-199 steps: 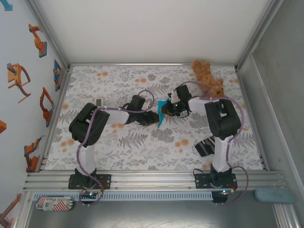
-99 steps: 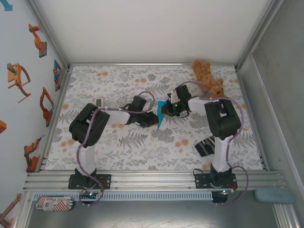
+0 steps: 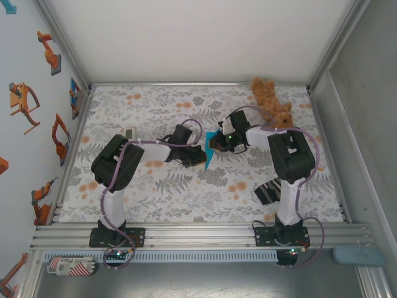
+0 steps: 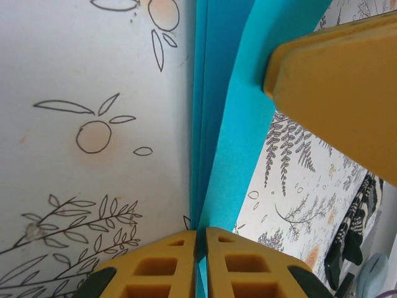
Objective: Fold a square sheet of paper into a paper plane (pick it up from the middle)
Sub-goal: Fold the wing for the fifth time at the center of the table.
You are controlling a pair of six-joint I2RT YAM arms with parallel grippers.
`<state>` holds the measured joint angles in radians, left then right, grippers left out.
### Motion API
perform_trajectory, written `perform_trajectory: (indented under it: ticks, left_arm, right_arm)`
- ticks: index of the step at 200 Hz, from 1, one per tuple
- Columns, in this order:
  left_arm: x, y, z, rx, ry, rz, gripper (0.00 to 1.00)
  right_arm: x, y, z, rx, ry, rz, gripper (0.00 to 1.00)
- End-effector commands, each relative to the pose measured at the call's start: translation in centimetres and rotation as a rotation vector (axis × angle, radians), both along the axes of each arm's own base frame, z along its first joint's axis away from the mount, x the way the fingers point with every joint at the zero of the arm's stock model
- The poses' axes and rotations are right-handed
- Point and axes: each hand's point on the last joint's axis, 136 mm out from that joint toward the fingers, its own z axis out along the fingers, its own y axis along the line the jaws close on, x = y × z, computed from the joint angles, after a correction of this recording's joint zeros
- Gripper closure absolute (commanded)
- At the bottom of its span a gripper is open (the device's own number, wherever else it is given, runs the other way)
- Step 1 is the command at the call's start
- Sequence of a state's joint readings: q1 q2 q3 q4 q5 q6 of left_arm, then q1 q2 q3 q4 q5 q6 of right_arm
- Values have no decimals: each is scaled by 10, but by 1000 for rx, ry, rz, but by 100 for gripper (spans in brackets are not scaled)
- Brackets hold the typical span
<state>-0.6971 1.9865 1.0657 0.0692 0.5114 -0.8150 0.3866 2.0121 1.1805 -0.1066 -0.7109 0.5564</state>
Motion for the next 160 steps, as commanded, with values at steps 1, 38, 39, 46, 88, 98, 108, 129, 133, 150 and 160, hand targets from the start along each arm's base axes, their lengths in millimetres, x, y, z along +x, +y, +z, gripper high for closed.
perform_trajectory:
  ticks: [1, 38, 39, 46, 88, 98, 108, 129, 133, 150, 160]
  left_arm:
    - [-34, 21, -55, 165, 119, -22, 89]
    - [-37, 24, -62, 191, 128, -23, 90]
    - [-37, 24, -63, 192, 128, -23, 90]
    - [-37, 24, -64, 195, 129, -23, 90]
    - [-39, 26, -69, 209, 140, -26, 91]
    - [-40, 26, -70, 214, 144, -25, 91]
    - [-40, 27, -72, 220, 149, -23, 91]
    - [-41, 28, -74, 227, 155, -21, 91]
    - [-42, 28, -74, 228, 156, -23, 91]
    - [-42, 28, -75, 229, 158, -23, 91]
    - [-42, 28, -76, 231, 159, -23, 91]
  right_arm:
    - [4, 9, 24, 33, -58, 29, 84]
    - [-3, 13, 18, 10, -46, 54, 84]
    - [-3, 13, 18, 10, -46, 55, 84]
    - [-4, 13, 17, 6, -42, 56, 84]
    - [-5, 10, 10, -31, -32, 51, 85]
    - [-4, 9, 13, -33, -39, 47, 85]
    - [-4, 9, 19, -31, -54, 46, 85]
    - [-4, 6, 37, -23, -104, 30, 85]
    - [-6, 4, 39, -23, -111, 27, 85]
    - [-10, -1, 40, -39, -121, 14, 86]
    - [-13, -2, 35, -45, -106, 15, 87]
